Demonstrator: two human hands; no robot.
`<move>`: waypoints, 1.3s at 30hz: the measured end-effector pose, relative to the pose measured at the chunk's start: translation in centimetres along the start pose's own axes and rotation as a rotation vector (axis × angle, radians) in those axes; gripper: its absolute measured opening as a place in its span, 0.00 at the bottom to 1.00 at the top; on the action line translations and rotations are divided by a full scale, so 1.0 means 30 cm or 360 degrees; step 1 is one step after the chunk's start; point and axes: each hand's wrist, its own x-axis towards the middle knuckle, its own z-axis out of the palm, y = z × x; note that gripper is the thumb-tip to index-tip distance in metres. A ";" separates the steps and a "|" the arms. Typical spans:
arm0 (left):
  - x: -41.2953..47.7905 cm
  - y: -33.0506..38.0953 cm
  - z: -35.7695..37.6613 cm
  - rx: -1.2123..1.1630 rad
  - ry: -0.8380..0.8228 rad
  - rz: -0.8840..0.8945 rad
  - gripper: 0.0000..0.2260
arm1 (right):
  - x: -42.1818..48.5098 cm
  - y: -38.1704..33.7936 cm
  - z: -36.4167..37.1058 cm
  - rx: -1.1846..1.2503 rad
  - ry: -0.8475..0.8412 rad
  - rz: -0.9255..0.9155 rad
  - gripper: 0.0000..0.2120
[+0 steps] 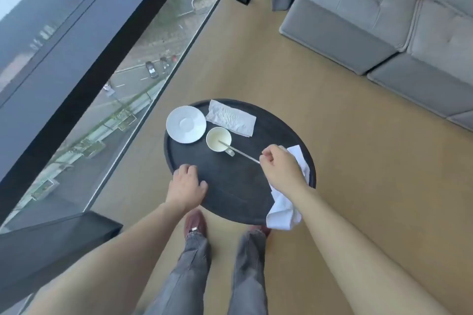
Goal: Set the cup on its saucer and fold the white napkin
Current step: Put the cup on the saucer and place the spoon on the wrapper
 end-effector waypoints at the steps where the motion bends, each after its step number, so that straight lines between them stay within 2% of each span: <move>1: 0.033 -0.002 0.022 -0.0035 0.0065 0.0002 0.19 | 0.029 -0.004 0.024 -0.0019 0.0003 -0.0036 0.09; 7: 0.158 -0.010 0.187 -0.0032 0.0439 -0.0080 0.31 | 0.113 0.016 0.118 -0.0147 0.0003 -0.0191 0.08; 14: 0.186 -0.005 0.318 -0.0003 0.0794 -0.0128 0.33 | 0.149 0.049 0.045 -0.0163 0.0034 -0.0410 0.06; 23: 0.201 0.006 0.344 0.0113 0.0929 -0.0217 0.33 | 0.345 0.263 -0.115 0.0006 -0.0020 -0.0434 0.10; 31: 0.208 0.008 0.359 0.0129 0.1074 -0.0209 0.33 | 0.622 0.361 0.041 0.0083 0.0008 -0.0467 0.10; 39: 0.210 0.008 0.360 0.0137 0.1138 -0.0207 0.32 | 0.659 0.452 0.133 -0.0287 0.0202 -0.0513 0.07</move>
